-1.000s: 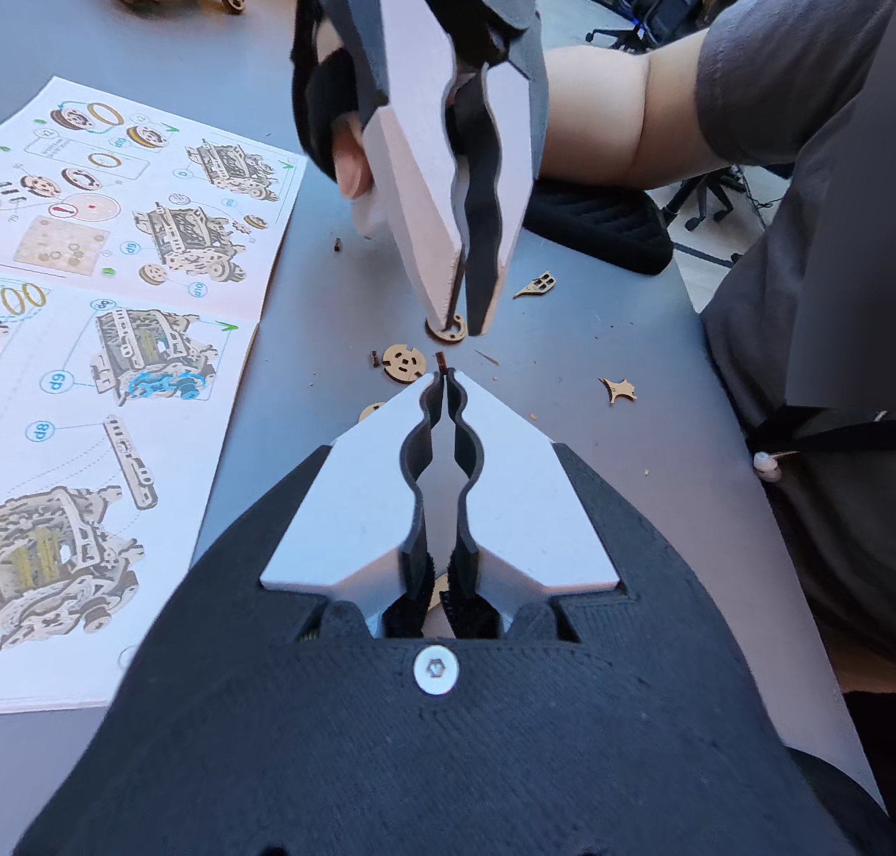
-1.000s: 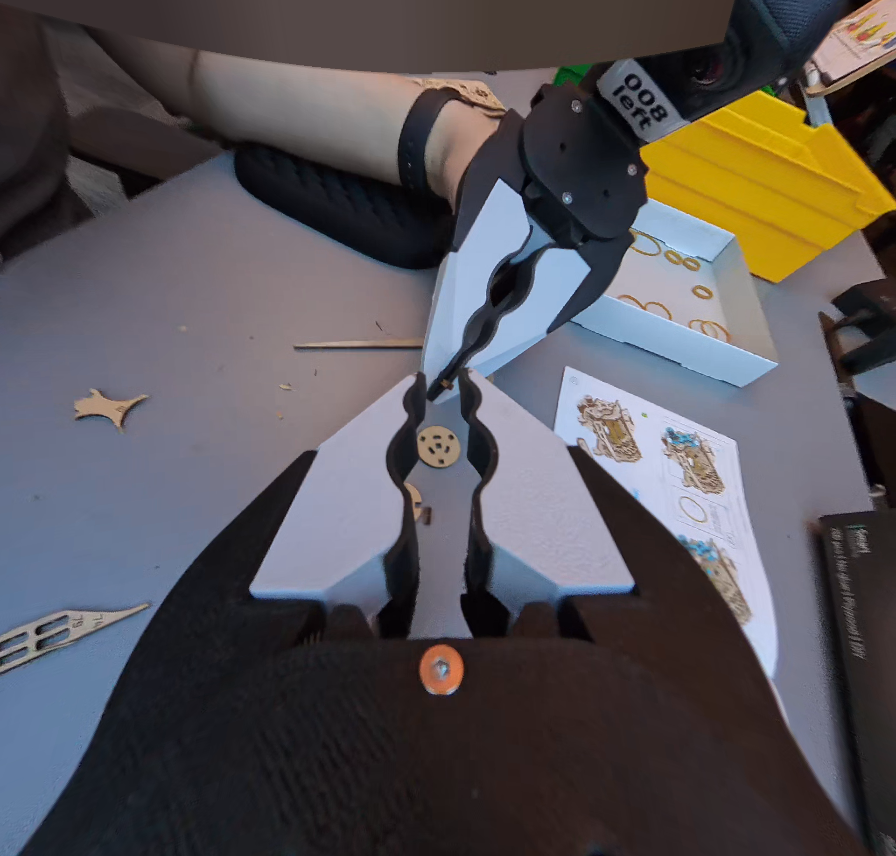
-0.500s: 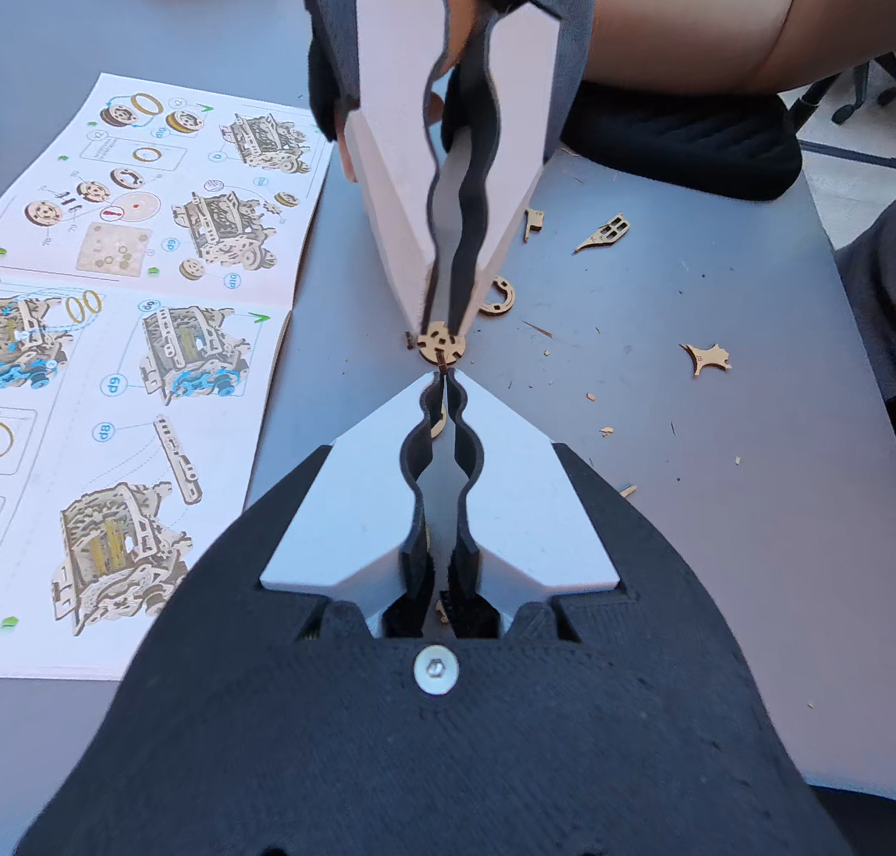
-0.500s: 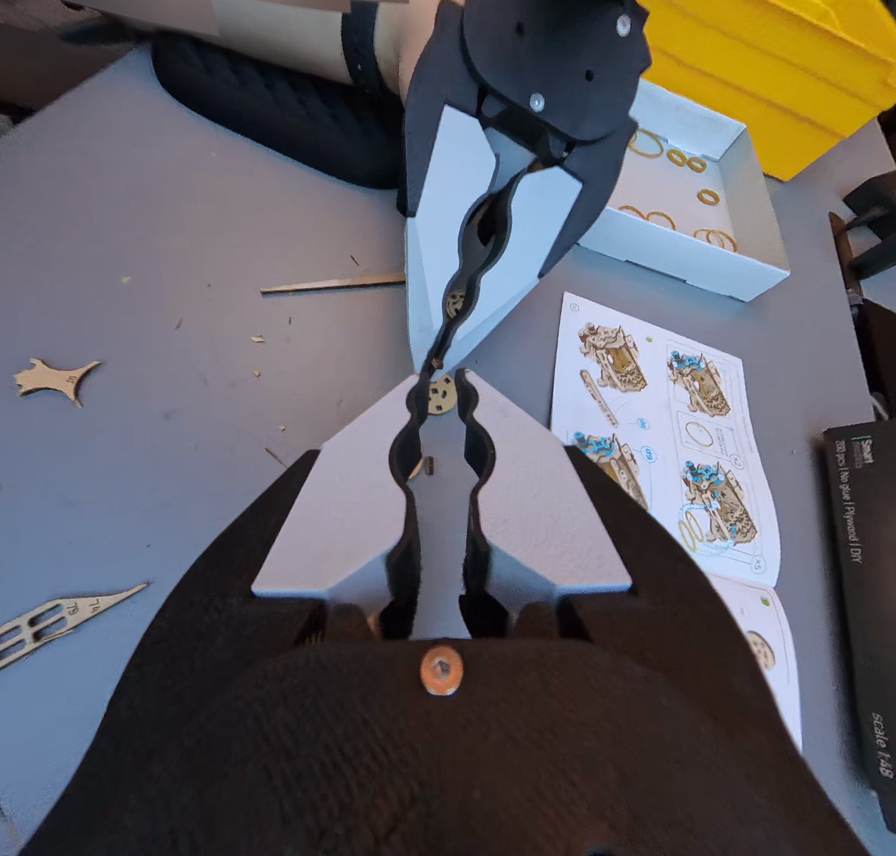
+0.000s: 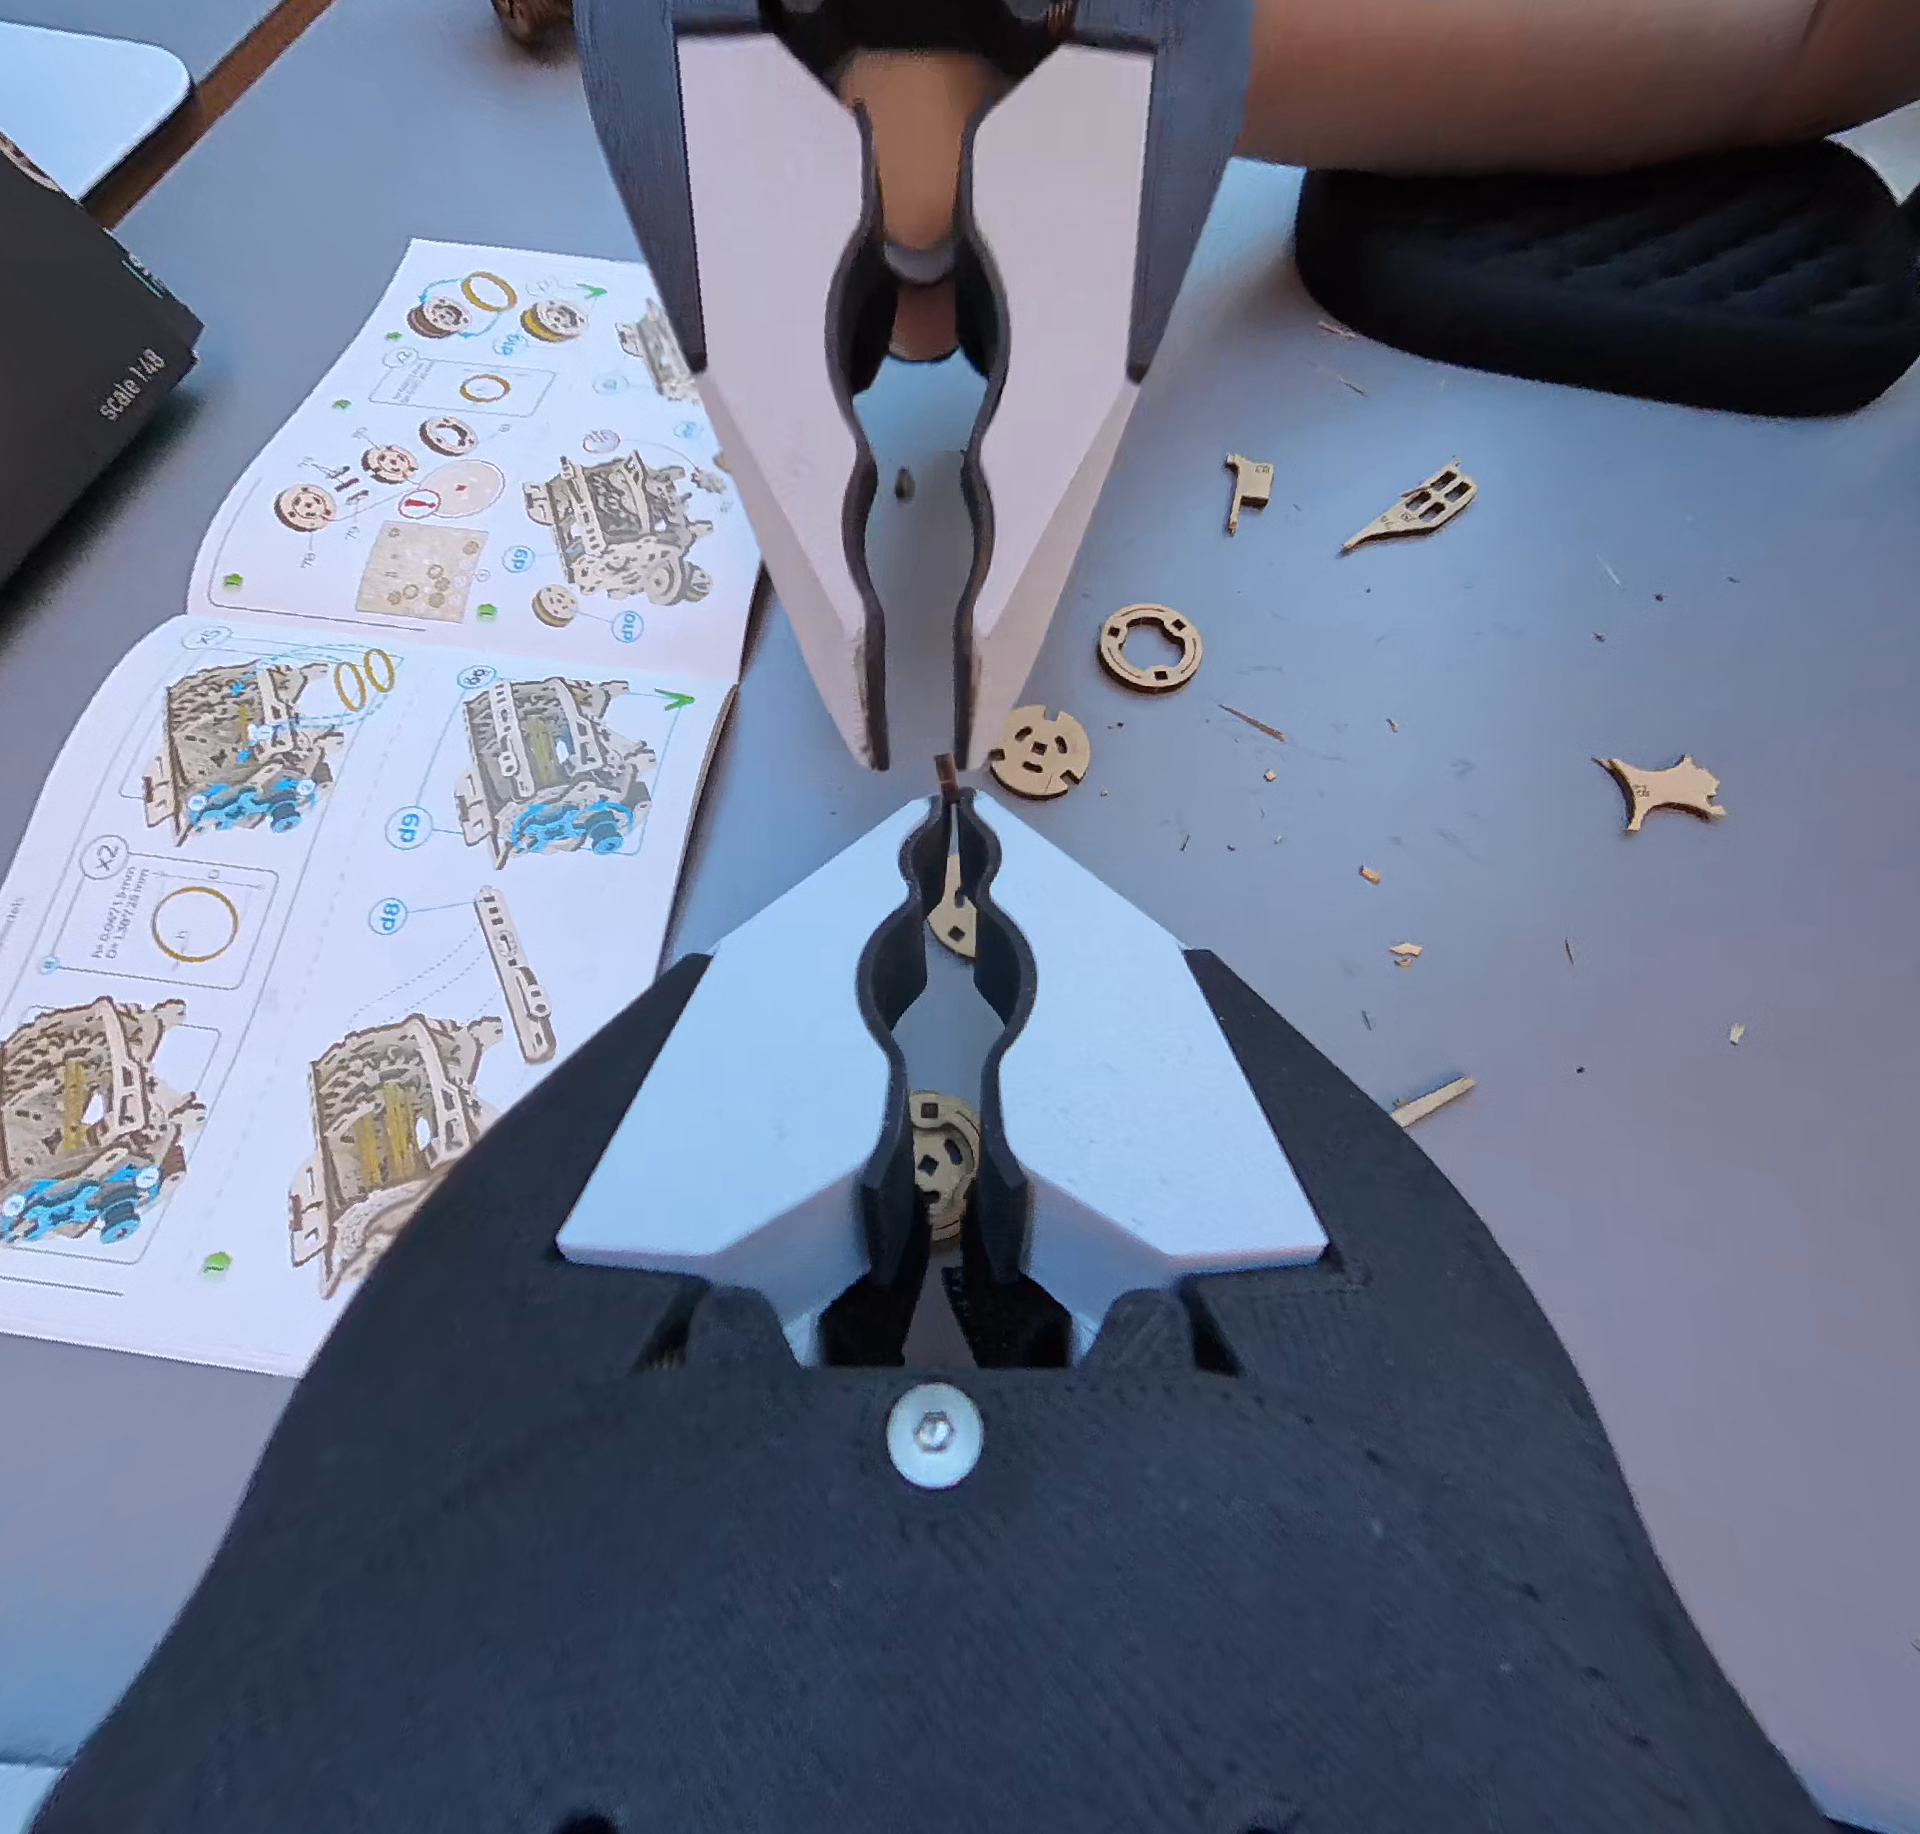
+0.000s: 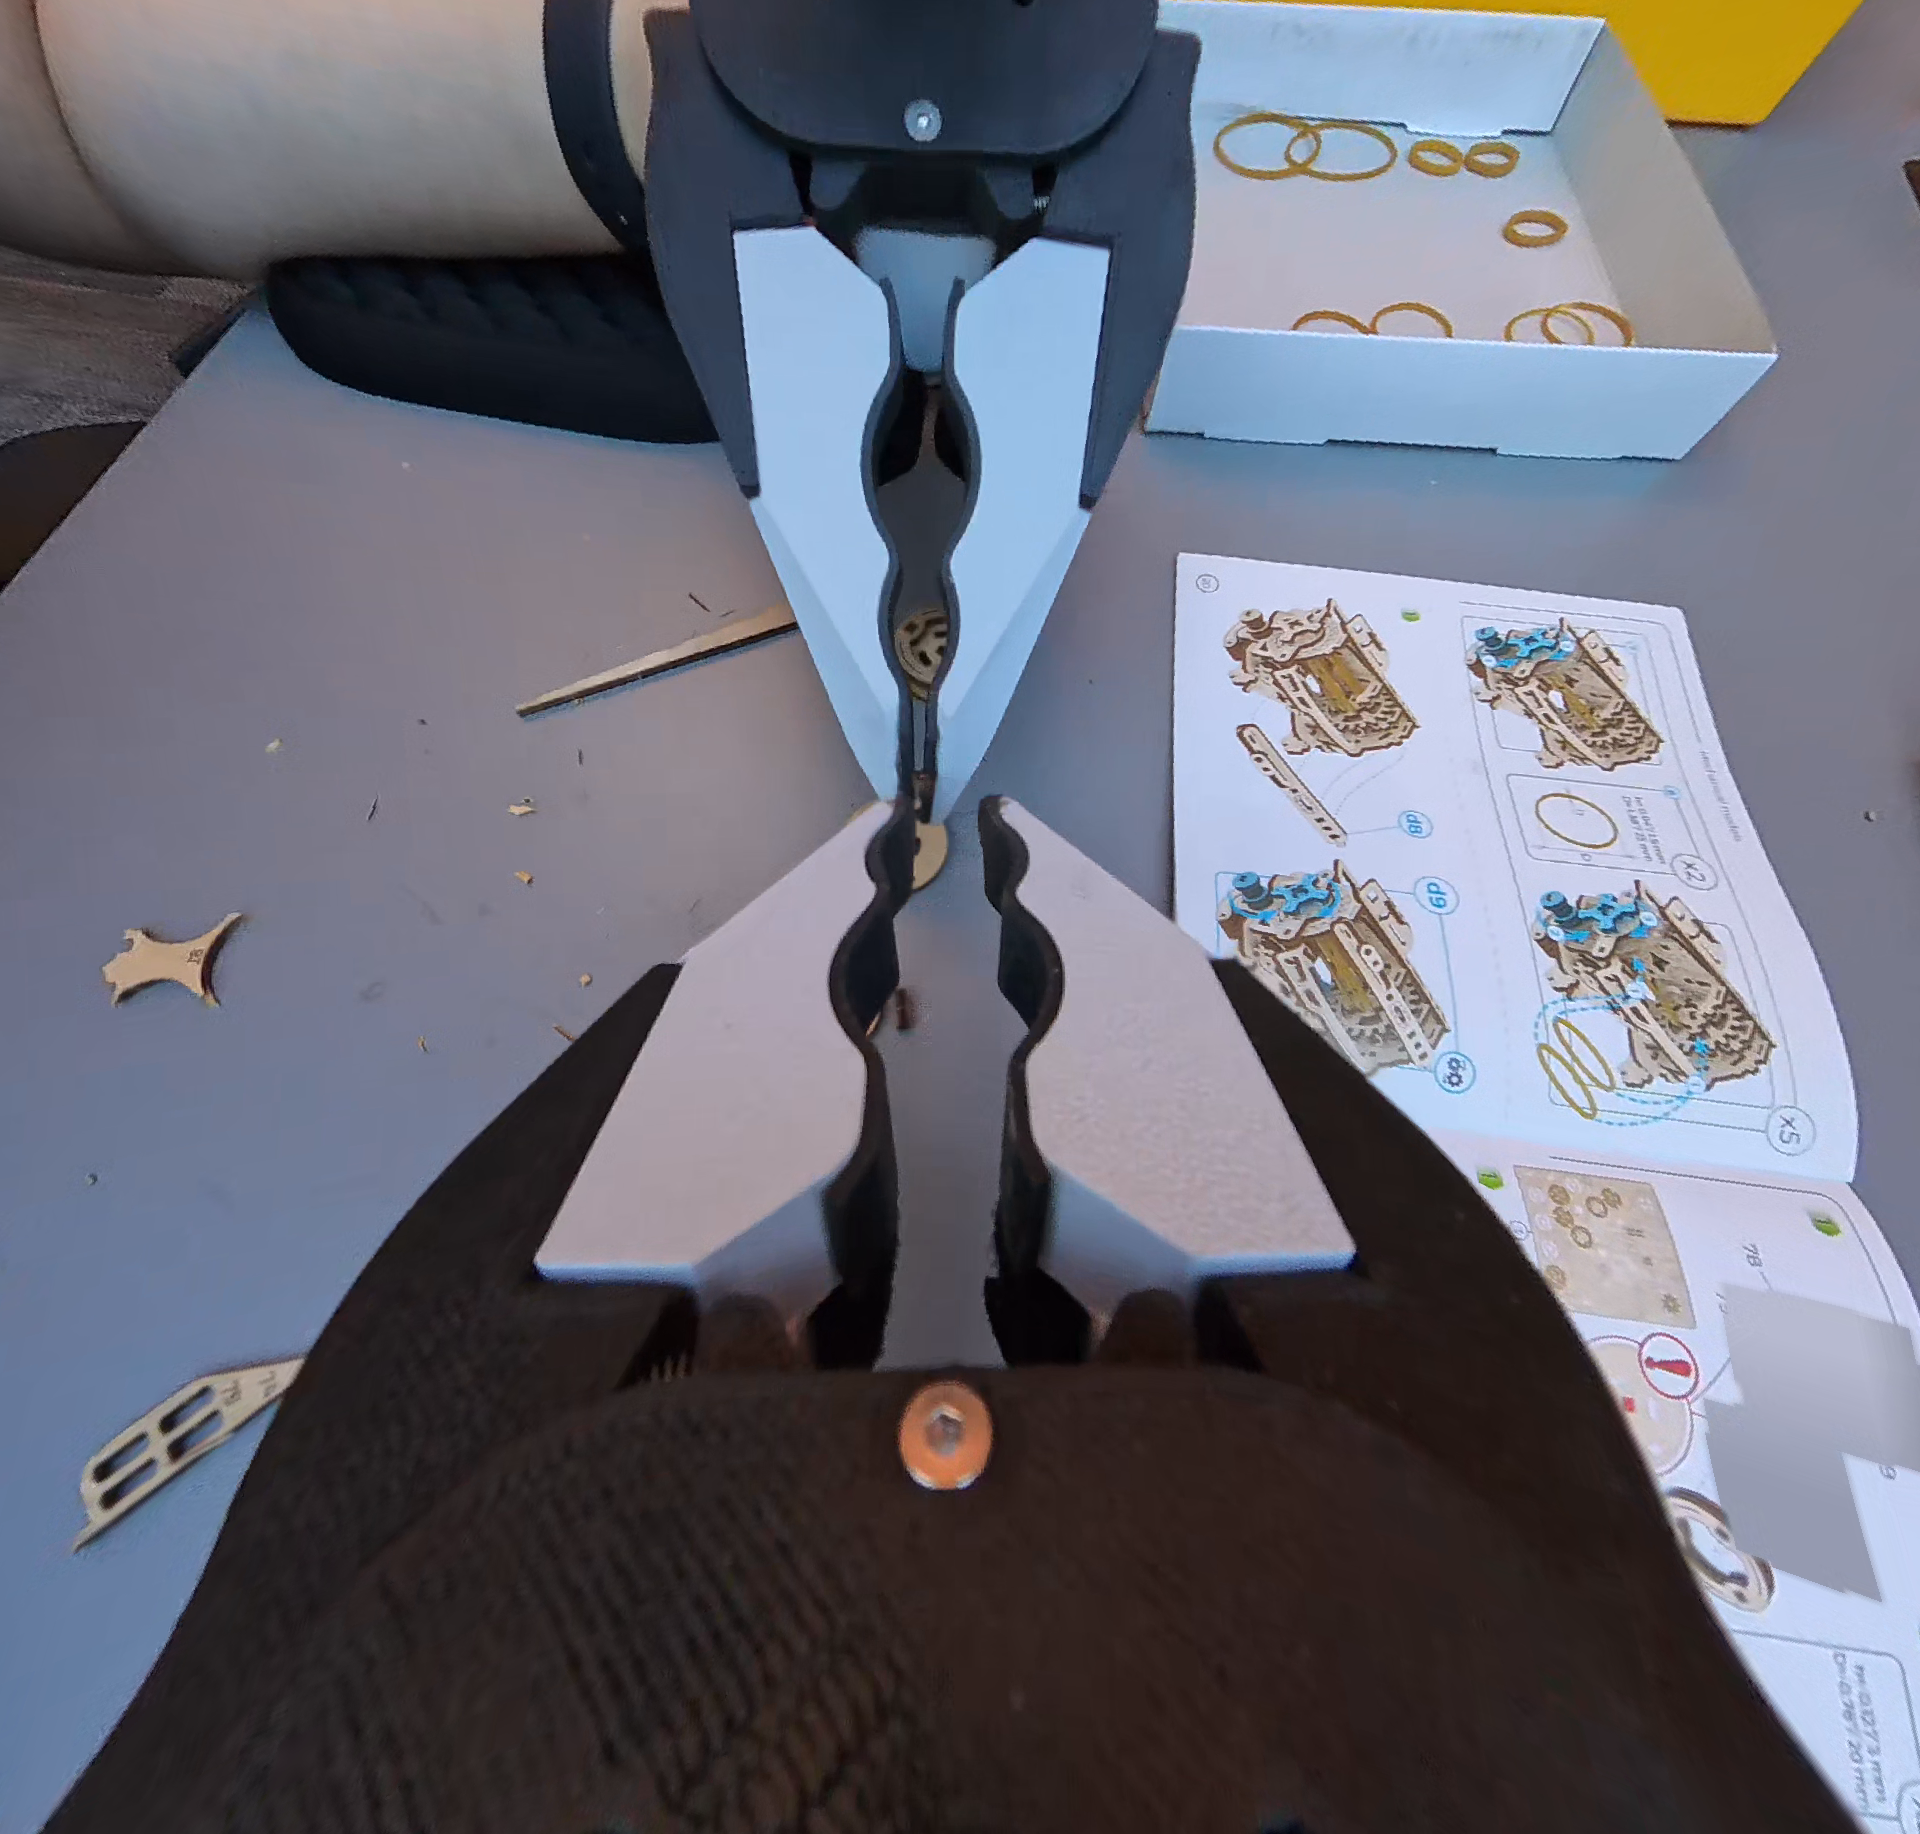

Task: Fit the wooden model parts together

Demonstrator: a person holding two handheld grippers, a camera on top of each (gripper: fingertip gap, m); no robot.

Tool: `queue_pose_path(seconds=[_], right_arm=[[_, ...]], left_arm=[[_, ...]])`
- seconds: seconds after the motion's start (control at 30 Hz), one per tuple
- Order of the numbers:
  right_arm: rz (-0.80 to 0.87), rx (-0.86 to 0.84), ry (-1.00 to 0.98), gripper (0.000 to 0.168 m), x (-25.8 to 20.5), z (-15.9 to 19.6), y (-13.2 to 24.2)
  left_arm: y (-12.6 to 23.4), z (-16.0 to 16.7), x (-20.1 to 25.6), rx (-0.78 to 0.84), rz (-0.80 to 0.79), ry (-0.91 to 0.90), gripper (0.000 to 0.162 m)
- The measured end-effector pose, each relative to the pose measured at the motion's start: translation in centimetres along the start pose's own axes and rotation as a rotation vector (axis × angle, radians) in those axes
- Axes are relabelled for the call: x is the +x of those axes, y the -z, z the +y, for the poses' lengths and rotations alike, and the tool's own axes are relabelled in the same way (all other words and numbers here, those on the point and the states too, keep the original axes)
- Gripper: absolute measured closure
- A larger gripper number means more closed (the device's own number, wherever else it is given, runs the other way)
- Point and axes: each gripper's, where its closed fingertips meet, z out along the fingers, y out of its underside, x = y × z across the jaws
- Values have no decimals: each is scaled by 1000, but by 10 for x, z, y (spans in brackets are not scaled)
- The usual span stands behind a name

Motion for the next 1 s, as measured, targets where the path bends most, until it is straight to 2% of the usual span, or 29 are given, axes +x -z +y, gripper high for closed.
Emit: queue_pose_path(seconds=[0.3,0.43,0.6,0.7,0.83,1.0], right_arm=[[-68,11,-31,158,-4,4,-1],[-100,7,-33,165,-10,5,-3],[-91,-5,-19,158,-10,8,-3],[-63,15,209,149,-16,-1,2],[73,-62,764,155,-13,-11,6],[-10,-205,1026,157,-19,-8,6]], left_arm=[[-2,0,-3,-10,-38,-42,162],[-5,2,-2,-26,-43,-66,162],[-6,6,-2,-44,-52,-87,162],[-7,7,0,-47,-26,-73,162],[-4,0,9,0,28,-67,162],[0,0,13,19,74,-62,162]])
